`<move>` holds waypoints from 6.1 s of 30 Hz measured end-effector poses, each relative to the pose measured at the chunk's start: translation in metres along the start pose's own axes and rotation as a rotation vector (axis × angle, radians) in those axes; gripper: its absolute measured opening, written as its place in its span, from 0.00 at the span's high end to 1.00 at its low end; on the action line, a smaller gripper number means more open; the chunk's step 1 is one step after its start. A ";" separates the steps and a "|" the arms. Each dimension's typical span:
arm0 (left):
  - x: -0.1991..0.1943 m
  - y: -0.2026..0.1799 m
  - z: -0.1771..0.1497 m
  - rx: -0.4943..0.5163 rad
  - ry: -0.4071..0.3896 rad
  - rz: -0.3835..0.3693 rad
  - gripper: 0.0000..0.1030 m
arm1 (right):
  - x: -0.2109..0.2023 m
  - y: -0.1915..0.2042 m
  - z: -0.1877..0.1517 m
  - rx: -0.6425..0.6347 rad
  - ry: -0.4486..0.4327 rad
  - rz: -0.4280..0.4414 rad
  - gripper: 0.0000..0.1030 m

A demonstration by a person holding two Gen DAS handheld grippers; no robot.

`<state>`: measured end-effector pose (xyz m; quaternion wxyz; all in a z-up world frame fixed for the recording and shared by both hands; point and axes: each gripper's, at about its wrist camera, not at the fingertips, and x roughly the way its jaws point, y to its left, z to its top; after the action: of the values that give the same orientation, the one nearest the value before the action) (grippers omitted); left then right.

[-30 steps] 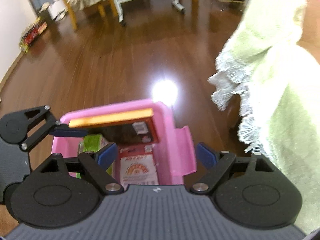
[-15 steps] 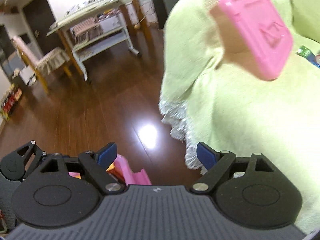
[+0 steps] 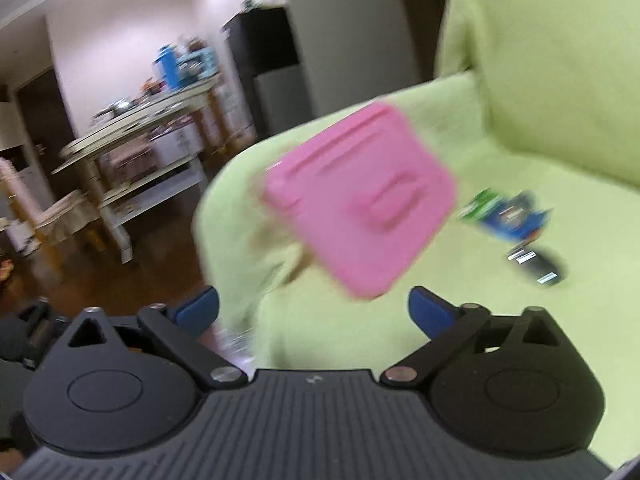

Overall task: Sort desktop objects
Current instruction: 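Move both tools back toward the blue battery pack and black mouse, then close the right gripper on the black mouse, then lift the black mouse off the sofa with the right gripper, then carry the mouse with the right gripper over the pink tub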

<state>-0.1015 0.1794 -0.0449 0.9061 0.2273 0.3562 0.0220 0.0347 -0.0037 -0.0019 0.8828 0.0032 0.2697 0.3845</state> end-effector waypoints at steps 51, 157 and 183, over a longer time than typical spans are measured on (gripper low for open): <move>0.203 -0.121 0.191 0.158 -0.144 -0.261 0.01 | 0.132 -0.174 0.014 -0.196 0.262 -0.121 0.62; 0.095 -0.103 0.153 0.147 -0.343 -0.268 0.64 | 0.002 -0.056 0.014 -0.175 0.118 0.150 0.66; -0.015 -0.051 0.062 0.012 -0.394 -0.079 0.64 | -0.044 0.094 -0.006 -0.413 0.125 0.266 0.84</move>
<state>-0.0782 0.1064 -0.0169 0.9571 0.2183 0.1809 -0.0604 -0.0568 0.0313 0.0334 0.7879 -0.1658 0.2366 0.5438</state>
